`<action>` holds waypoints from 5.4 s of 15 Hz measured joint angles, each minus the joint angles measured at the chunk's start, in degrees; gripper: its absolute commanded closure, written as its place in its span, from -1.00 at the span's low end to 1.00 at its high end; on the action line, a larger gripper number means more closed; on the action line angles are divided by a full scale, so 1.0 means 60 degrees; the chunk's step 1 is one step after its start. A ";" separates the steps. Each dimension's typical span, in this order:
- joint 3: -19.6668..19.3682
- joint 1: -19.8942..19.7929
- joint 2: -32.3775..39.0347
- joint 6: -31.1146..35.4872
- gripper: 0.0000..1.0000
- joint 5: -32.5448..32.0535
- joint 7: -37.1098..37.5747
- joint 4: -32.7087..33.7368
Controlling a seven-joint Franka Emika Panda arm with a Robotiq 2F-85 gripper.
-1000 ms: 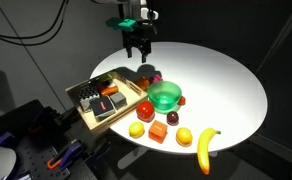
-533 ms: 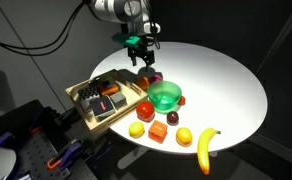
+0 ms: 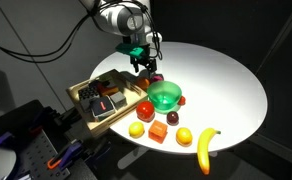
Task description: Pick up the orange on the left and put it in the green bowl
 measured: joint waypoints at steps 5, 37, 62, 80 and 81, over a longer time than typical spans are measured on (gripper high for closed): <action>0.0001 -0.0045 0.0347 0.0204 -1.00 0.0000 -0.0215 0.0008; -0.0937 -0.0601 -0.0923 -0.2617 -1.00 -0.0220 -0.0089 0.0308; -0.0827 -0.0795 -0.3958 -0.2655 -1.00 -0.0201 -0.0303 -0.1556; -0.0638 -0.0768 -0.6790 -0.3752 -1.00 -0.0315 -0.1714 -0.3270; -0.0638 -0.0758 -0.6868 -0.3677 -1.00 -0.0293 -0.1747 -0.3362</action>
